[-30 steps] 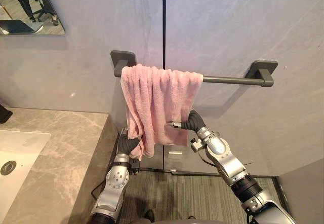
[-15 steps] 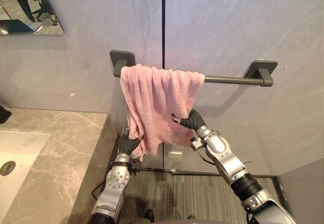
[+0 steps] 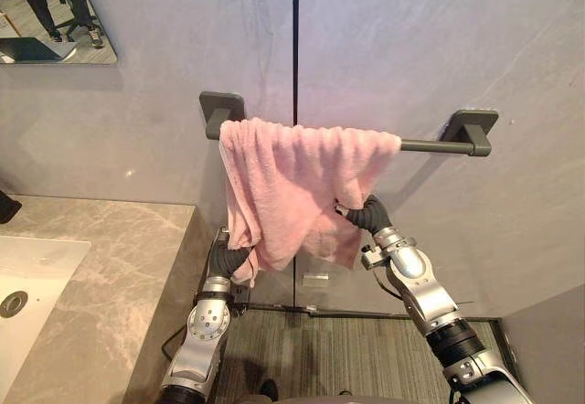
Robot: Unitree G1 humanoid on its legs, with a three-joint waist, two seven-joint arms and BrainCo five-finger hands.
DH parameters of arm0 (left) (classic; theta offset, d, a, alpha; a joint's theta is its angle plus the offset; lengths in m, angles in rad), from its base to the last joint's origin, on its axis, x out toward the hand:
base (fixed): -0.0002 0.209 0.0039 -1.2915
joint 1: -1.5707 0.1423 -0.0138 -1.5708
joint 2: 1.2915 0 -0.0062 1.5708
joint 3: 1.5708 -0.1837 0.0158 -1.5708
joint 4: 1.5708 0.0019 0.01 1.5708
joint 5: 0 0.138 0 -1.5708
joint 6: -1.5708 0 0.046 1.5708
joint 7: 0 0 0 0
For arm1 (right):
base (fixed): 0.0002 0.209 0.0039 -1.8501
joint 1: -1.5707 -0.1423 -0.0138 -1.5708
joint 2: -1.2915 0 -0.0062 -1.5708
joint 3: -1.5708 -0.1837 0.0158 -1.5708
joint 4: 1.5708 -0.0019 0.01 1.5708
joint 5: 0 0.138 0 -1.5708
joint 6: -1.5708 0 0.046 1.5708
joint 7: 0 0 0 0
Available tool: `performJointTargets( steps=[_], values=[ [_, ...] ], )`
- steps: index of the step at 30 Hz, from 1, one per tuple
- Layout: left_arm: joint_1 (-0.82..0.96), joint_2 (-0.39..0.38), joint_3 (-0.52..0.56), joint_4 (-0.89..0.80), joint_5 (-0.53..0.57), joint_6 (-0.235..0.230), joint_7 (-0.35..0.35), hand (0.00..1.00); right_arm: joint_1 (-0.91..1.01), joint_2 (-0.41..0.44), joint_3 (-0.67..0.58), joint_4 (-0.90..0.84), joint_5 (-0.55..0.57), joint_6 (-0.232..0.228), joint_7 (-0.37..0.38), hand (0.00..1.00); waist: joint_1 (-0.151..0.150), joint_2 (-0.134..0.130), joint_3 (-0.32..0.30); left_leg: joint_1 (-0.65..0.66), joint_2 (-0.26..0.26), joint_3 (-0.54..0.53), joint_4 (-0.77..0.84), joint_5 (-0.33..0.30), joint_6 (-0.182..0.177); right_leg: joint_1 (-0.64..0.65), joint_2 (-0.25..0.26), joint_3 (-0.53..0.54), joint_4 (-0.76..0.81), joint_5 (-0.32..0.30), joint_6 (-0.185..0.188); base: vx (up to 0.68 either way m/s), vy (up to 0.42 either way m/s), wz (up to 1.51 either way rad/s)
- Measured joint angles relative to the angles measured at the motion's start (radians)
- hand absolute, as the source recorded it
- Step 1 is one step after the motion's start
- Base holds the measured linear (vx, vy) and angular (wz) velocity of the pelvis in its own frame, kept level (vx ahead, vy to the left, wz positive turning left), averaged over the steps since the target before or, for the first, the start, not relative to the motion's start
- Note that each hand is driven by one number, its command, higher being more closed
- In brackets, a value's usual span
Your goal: Organize washtable
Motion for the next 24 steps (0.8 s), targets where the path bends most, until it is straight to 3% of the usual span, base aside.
performJointTargets(
  steps=[13, 24],
  values=[
    [-0.001, -0.056, 0.003, -0.009, -0.017, -0.005, -0.042, 1.00, 0.044, 0.013, -0.091, -0.025, 0.001, 0.000, 0.000, 1.00, -0.002, 0.001, 0.000, 0.011, -0.001, 0.007, -0.018, 0.000, 0.000, -0.002, 0.000, 0.008, 0.000, -0.001, 0.001, 0.00, 0.000, -0.02],
    [-0.014, -0.103, 0.015, 0.069, -0.117, -0.002, -0.065, 1.00, 0.043, 0.039, -0.109, 0.026, 0.000, 0.000, 0.000, 1.00, -0.003, 0.004, -0.002, 0.017, -0.002, 0.007, -0.019, 0.000, 0.000, 0.000, -0.001, 0.009, 0.002, -0.003, 0.003, 0.00, -0.002, 0.00]
  ],
)
